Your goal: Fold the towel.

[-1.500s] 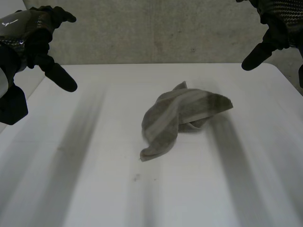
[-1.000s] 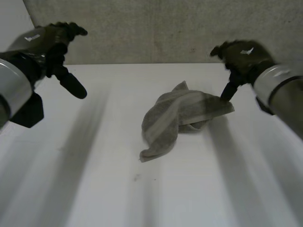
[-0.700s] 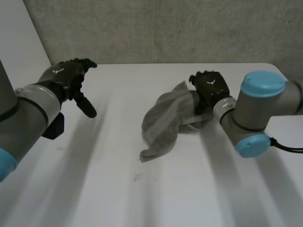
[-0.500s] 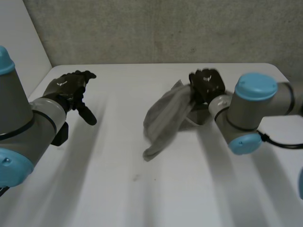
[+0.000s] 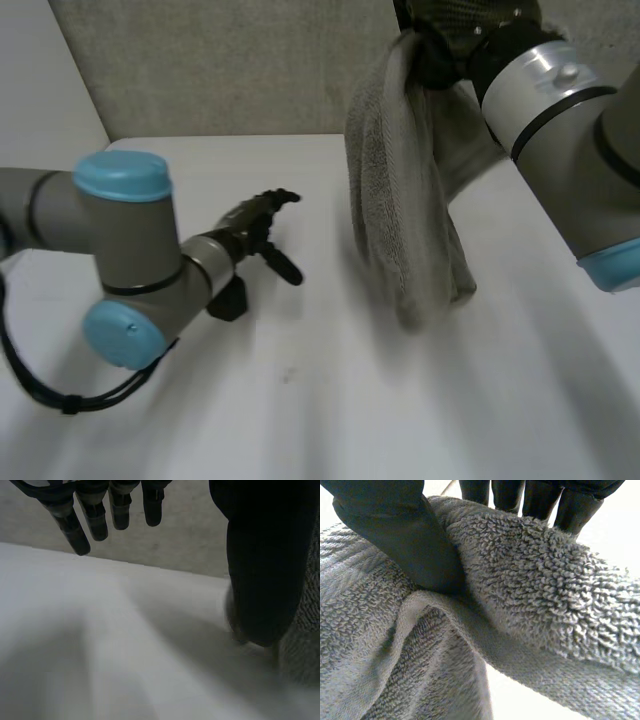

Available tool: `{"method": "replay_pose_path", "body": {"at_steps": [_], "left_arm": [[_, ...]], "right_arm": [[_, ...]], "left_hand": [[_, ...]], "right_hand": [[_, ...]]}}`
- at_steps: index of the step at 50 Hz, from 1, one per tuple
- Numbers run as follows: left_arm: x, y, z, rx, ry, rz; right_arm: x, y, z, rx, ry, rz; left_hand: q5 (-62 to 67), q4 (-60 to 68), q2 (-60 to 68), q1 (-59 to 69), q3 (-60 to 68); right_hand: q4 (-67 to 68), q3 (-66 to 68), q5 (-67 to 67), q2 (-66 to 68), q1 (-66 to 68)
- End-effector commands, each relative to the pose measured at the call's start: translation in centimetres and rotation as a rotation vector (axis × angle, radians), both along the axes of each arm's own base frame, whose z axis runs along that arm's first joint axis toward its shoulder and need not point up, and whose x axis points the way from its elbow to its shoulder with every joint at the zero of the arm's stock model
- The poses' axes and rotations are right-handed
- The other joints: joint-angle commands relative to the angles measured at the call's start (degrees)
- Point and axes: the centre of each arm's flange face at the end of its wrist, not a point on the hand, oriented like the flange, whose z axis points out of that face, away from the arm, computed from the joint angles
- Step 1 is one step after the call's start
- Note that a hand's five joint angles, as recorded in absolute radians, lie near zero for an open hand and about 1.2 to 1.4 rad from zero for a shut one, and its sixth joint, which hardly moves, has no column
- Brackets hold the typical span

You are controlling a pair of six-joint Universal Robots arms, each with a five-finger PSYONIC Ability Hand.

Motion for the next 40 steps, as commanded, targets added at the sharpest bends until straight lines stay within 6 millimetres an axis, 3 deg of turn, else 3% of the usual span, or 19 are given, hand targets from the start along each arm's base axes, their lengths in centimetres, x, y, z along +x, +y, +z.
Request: {"method": "replay_pose_path", "body": {"at_steps": [1, 3, 6, 8, 9, 11, 14, 16, 17, 19, 20, 22, 25, 27, 28, 30, 34, 36, 40], "left_arm": [[-3.6, 1.5, -1.2, 0.053, 0.084, -0.111], [-5.4, 2.4, -2.1, 0.070, 0.101, -0.150], [-6.4, 3.1, -2.6, 0.088, 0.114, -0.171], [-7.5, 4.1, -3.1, 0.129, 0.146, -0.190], [-7.5, 4.1, -3.1, 0.130, 0.146, -0.190], [-7.5, 4.6, -3.2, 0.146, 0.146, -0.173], [-7.0, 4.4, -3.3, 0.151, 0.131, -0.140], [-5.1, 2.7, -1.6, 0.113, 0.121, -0.019], [-5.0, 2.7, -1.5, 0.113, 0.121, -0.018], [-1.0, -0.9, 1.3, 0.061, 0.127, 0.149], [-1.0, -0.9, 1.3, 0.061, 0.127, 0.150], [2.6, -3.4, 4.0, 0.006, 0.125, 0.253], [4.1, -4.2, 5.4, -0.032, 0.114, 0.284], [6.7, -4.9, 8.6, -0.117, 0.076, 0.326], [6.8, -4.9, 8.6, -0.118, 0.076, 0.326], [8.1, -4.3, 11.0, -0.174, 0.042, 0.333], [8.5, -3.1, 11.9, -0.187, 0.022, 0.310], [8.5, -2.3, 12.0, -0.181, 0.015, 0.294], [8.9, 0.1, 10.3, -0.118, -0.023, 0.270]], "right_arm": [[-0.7, 2.6, 2.9, -0.052, -0.032, 0.021], [-0.8, 3.2, 3.3, -0.057, -0.035, 0.027], [-1.0, 4.2, 4.3, -0.076, -0.048, 0.035], [-1.1, 4.2, 4.5, -0.083, -0.050, 0.033], [-1.2, 4.2, 4.5, -0.086, -0.049, 0.030], [-1.3, 3.9, 4.4, -0.083, -0.045, 0.021], [-1.4, 3.7, 4.2, -0.075, -0.040, 0.016], [-1.3, 3.6, 4.0, -0.070, -0.037, 0.015], [-1.3, 3.4, 3.8, -0.067, -0.035, 0.013], [-1.4, 3.2, 3.6, -0.062, -0.030, 0.008], [-1.8, 2.5, 3.3, -0.057, -0.023, -0.013], [-2.3, 1.6, 3.0, -0.052, -0.017, -0.041], [-3.1, -0.2, 1.9, -0.020, -0.004, -0.082], [-3.1, -0.5, 1.4, -0.002, -0.002, -0.085], [-3.0, -0.7, 0.8, 0.012, 0.006, -0.085], [-3.0, -0.8, 0.3, 0.026, 0.014, -0.085], [-2.6, -1.4, -1.8, 0.078, 0.045, -0.077], [-2.5, -1.8, -2.9, 0.105, 0.060, -0.079], [-2.2, -2.3, -5.1, 0.162, 0.092, -0.074]], "left_hand": [[0.43, 2.05, 2.13, 1.90, 2.11], [0.59, 2.21, 2.30, 2.07, 2.28], [2.28, 3.90, 3.98, 3.75, 3.96], [16.64, 18.25, 18.34, 18.11, 18.32], [16.74, 18.36, 18.44, 18.22, 18.43], [68.45, 70.06, 70.15, 69.92, 70.13], [68.70, 70.32, 70.40, 70.18, 70.38], [68.70, 70.32, 70.40, 70.18, 70.38], [68.70, 70.32, 70.40, 70.18, 70.38], [68.70, 70.32, 70.40, 70.18, 70.38], [68.70, 70.32, 70.40, 70.18, 70.38], [68.70, 70.32, 70.40, 70.18, 70.38], [68.70, 70.32, 70.40, 70.18, 70.38], [68.70, 70.32, 70.40, 70.18, 70.38], [68.70, 70.32, 70.40, 70.18, 70.38], [68.70, 70.32, 70.40, 70.18, 70.38], [68.70, 70.32, 70.40, 70.18, 70.38], [68.70, 70.32, 70.40, 70.18, 70.38], [68.70, 70.32, 70.40, 70.18, 70.38]], "right_hand": [[11.71, 12.45, 15.73, 12.93, 27.25], [11.71, 12.45, 15.73, 12.93, 27.25], [11.71, 12.45, 15.73, 12.93, 27.25], [11.71, 12.45, 15.73, 12.93, 27.25], [11.71, 12.45, 15.73, 12.93, 27.25], [11.71, 12.45, 15.73, 12.93, 27.25], [11.71, 12.45, 15.73, 12.93, 27.25], [11.71, 12.45, 15.73, 12.93, 27.25], [11.71, 12.45, 15.73, 12.93, 27.25], [11.71, 12.45, 15.73, 12.93, 27.25], [11.71, 12.45, 15.73, 12.93, 27.25], [11.71, 12.45, 15.73, 12.93, 27.25], [11.71, 12.45, 15.73, 12.93, 27.25], [11.71, 12.45, 15.73, 12.93, 27.25], [11.71, 12.45, 15.73, 12.93, 27.25], [11.71, 12.45, 15.73, 12.93, 27.25], [11.71, 12.45, 15.73, 12.93, 27.25], [11.71, 12.45, 15.73, 12.93, 27.25], [11.71, 12.45, 15.73, 12.93, 27.25]]}}
